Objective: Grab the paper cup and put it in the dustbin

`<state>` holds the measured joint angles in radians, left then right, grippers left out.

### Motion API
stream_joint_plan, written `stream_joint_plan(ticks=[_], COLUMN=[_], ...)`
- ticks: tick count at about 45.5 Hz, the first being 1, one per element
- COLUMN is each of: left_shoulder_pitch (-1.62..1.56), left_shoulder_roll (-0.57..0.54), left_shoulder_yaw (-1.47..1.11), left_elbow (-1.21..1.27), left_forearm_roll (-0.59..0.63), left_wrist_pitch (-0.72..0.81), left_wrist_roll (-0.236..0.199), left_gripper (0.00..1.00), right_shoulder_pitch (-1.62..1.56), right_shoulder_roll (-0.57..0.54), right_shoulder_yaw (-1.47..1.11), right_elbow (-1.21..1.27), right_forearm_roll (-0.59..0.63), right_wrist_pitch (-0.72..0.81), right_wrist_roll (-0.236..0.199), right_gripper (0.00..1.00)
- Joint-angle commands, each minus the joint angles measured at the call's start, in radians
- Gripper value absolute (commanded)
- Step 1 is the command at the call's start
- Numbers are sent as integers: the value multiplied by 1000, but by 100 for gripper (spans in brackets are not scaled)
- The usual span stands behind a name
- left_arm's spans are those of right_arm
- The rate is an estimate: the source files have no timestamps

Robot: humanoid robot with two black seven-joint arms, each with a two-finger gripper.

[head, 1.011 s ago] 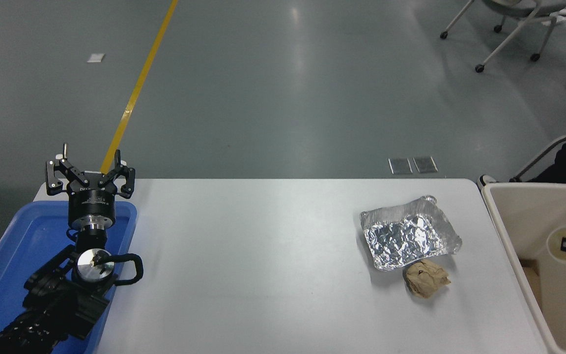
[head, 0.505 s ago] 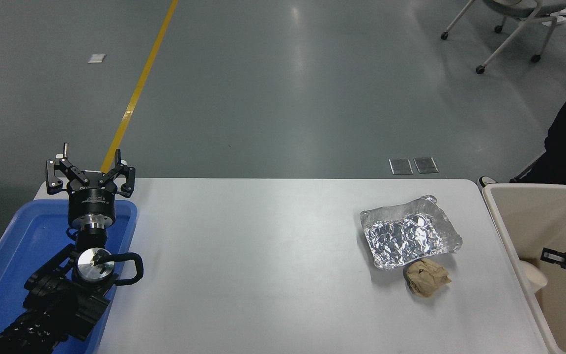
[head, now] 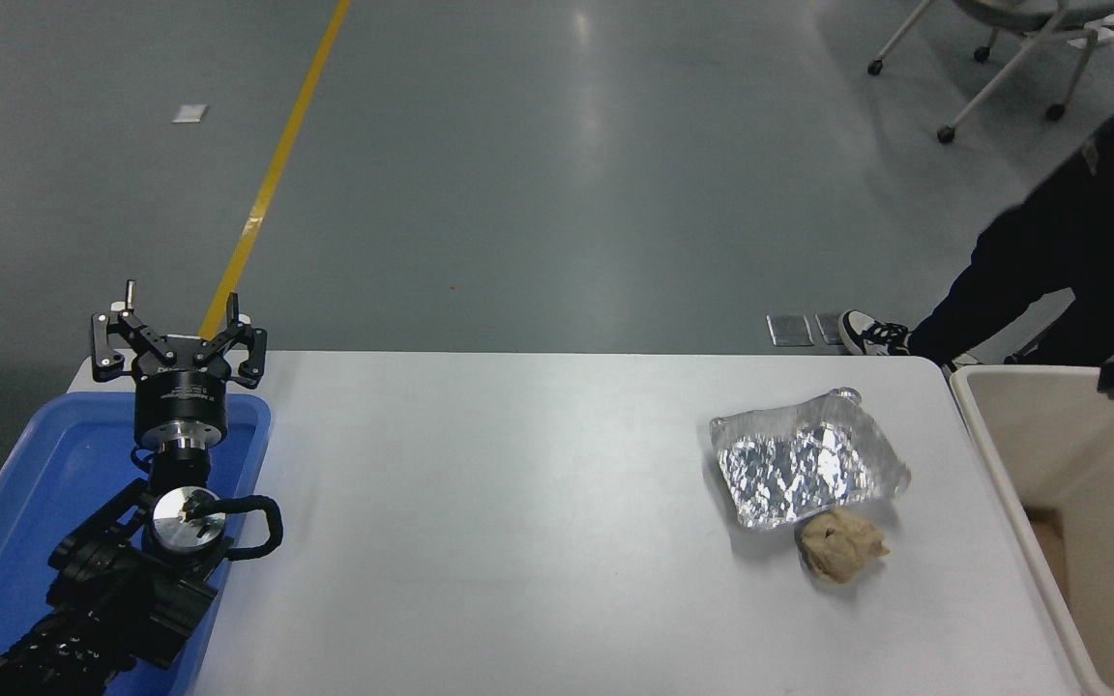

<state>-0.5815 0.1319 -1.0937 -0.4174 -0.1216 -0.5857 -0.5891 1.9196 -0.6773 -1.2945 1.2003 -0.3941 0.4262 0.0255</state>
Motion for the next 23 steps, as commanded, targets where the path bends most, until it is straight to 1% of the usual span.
stream_joint_plan(ticks=[1, 4, 9, 12, 18, 23], left_shoulder_pitch=[0, 2, 2, 2, 2, 2], left_shoulder_roll=[0, 0, 0, 0, 0, 0], left_shoulder_yaw=[0, 0, 0, 0, 0, 0], left_elbow=[0, 0, 0, 0, 0, 0], left_forearm_roll=[-1, -1, -1, -3, -1, -3], left_wrist_pitch=[1, 0, 1, 1, 1, 1], left_wrist_roll=[0, 0, 0, -1, -1, -1], left_gripper=[99, 99, 99, 99, 99, 99], right_shoulder_pitch=[257, 265, 280, 283, 285, 291], right_shoulder_roll=[71, 131, 197, 257, 364, 400], right_shoulder_yaw=[84, 121, 135, 152, 172, 199], right_elbow=[289, 301, 301, 301, 292, 292], right_forearm_roll=[14, 44, 167, 216, 284, 304], right_wrist_pitch=[219, 258, 272, 267, 252, 250], right_wrist_roll=[-2, -2, -2, -2, -1, -1], right_gripper=[100, 100, 100, 100, 100, 100])
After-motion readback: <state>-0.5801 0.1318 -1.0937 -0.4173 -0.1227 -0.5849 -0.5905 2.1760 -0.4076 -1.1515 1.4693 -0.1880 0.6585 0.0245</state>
